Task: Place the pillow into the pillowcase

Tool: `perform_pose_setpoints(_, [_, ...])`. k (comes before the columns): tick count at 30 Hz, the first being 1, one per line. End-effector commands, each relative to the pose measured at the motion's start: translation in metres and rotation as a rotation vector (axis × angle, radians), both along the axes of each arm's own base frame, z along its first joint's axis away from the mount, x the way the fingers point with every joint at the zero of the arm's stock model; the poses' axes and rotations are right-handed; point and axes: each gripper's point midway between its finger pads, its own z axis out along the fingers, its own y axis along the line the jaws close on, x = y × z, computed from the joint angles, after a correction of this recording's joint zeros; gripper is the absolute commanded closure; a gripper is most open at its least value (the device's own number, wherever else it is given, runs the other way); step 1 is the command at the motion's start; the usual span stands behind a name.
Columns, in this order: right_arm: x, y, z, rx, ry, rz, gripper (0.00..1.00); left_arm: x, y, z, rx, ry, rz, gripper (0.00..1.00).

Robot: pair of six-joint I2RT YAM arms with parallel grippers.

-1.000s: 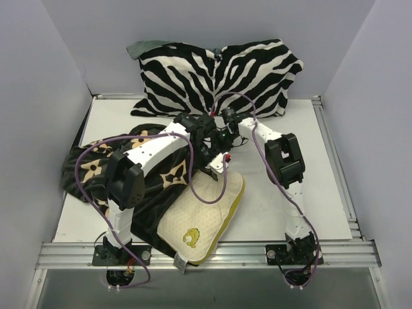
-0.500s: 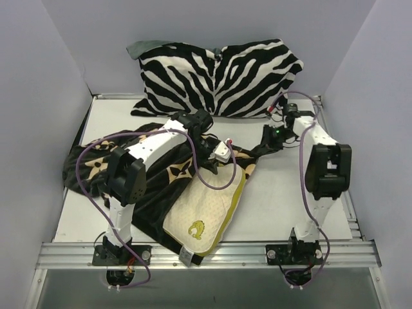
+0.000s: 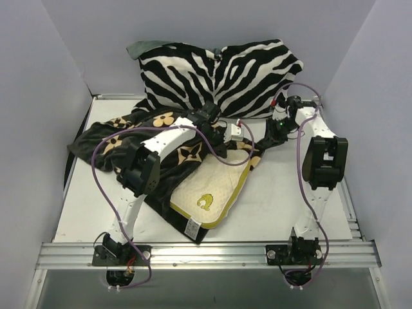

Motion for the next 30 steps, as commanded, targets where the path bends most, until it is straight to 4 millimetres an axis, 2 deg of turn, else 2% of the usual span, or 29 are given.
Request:
perform_pose_setpoints(1, [0.021, -0.013, 0.023, -0.052, -0.014, -0.08, 0.67, 0.046, -0.001, 0.045, -0.057, -0.046, 0.22, 0.64])
perform_pose_setpoints(2, [0.024, -0.016, 0.029, -0.062, -0.025, -0.102, 0.53, 0.045, -0.003, 0.057, -0.076, -0.031, 0.245, 0.58])
perform_pose_setpoints(3, [0.022, -0.019, 0.033, -0.066, -0.027, -0.116, 0.33, 0.044, -0.002, 0.078, -0.102, -0.01, 0.303, 0.5])
perform_pose_setpoints(4, [0.018, -0.023, 0.047, -0.062, -0.049, -0.138, 0.29, 0.046, -0.001, 0.093, -0.116, -0.018, 0.338, 0.48])
perform_pose_setpoints(5, [0.011, -0.023, 0.053, -0.048, -0.043, -0.152, 0.22, 0.047, 0.003, 0.104, -0.121, -0.019, 0.378, 0.44])
perform_pose_setpoints(6, [-0.005, -0.013, 0.052, 0.021, 0.008, -0.169, 0.19, 0.044, 0.01, 0.124, -0.131, -0.02, 0.435, 0.43])
perform_pose_setpoints(7, [-0.015, -0.012, 0.07, 0.06, -0.013, -0.189, 0.19, 0.046, 0.017, 0.134, -0.134, -0.031, 0.475, 0.34])
perform_pose_setpoints(8, [-0.025, -0.005, 0.074, 0.106, 0.004, -0.202, 0.18, 0.043, 0.024, 0.13, -0.111, -0.023, 0.508, 0.28])
perform_pose_setpoints(9, [-0.048, 0.005, 0.064, 0.155, 0.085, -0.222, 0.19, 0.042, 0.031, 0.14, -0.11, -0.034, 0.559, 0.27])
perform_pose_setpoints(10, [-0.059, 0.022, 0.079, 0.253, 0.095, -0.215, 0.19, 0.051, 0.044, 0.134, -0.056, -0.076, 0.64, 0.27])
perform_pose_setpoints(12, [-0.075, 0.038, 0.073, 0.332, 0.152, -0.228, 0.19, 0.05, 0.058, 0.119, 0.007, -0.093, 0.666, 0.27])
perform_pose_setpoints(13, [-0.092, 0.05, 0.063, 0.382, 0.234, -0.253, 0.19, 0.053, 0.065, 0.112, 0.043, -0.112, 0.681, 0.28])
perform_pose_setpoints(14, [-0.095, 0.06, 0.056, 0.386, 0.232, -0.23, 0.19, 0.053, 0.068, 0.105, 0.069, -0.111, 0.68, 0.28])
perform_pose_setpoints(16, [-0.108, 0.071, 0.04, 0.4, 0.292, -0.233, 0.21, 0.057, 0.067, 0.086, 0.116, -0.103, 0.672, 0.29])
perform_pose_setpoints(19, [-0.115, 0.096, 0.02, 0.401, 0.303, -0.194, 0.22, 0.064, 0.066, 0.061, 0.18, -0.084, 0.676, 0.3])
perform_pose_setpoints(23, [-0.105, 0.118, 0.004, 0.419, 0.307, -0.202, 0.24, 0.066, 0.062, 0.038, 0.232, -0.03, 0.659, 0.28])
perform_pose_setpoints(24, [-0.104, 0.12, 0.001, 0.415, 0.307, -0.2, 0.29, 0.065, 0.06, 0.026, 0.246, -0.003, 0.643, 0.27])
perform_pose_setpoints(26, [-0.101, 0.121, -0.006, 0.409, 0.303, -0.204, 0.41, 0.062, 0.058, 0.022, 0.253, 0.015, 0.627, 0.27])
perform_pose_setpoints(27, [-0.1, 0.121, -0.008, 0.408, 0.308, -0.21, 0.55, 0.06, 0.055, 0.02, 0.243, 0.034, 0.609, 0.27])
perform_pose_setpoints(28, [-0.098, 0.12, -0.011, 0.406, 0.313, -0.212, 0.61, 0.057, 0.053, 0.02, 0.237, 0.048, 0.598, 0.27])
perform_pose_setpoints(29, [-0.098, 0.12, -0.013, 0.406, 0.317, -0.215, 0.73, 0.054, 0.05, 0.02, 0.227, 0.065, 0.585, 0.27])
perform_pose_setpoints(30, [-0.099, 0.119, -0.014, 0.4, 0.316, -0.214, 0.78, 0.048, 0.045, 0.024, 0.198, 0.093, 0.559, 0.28])
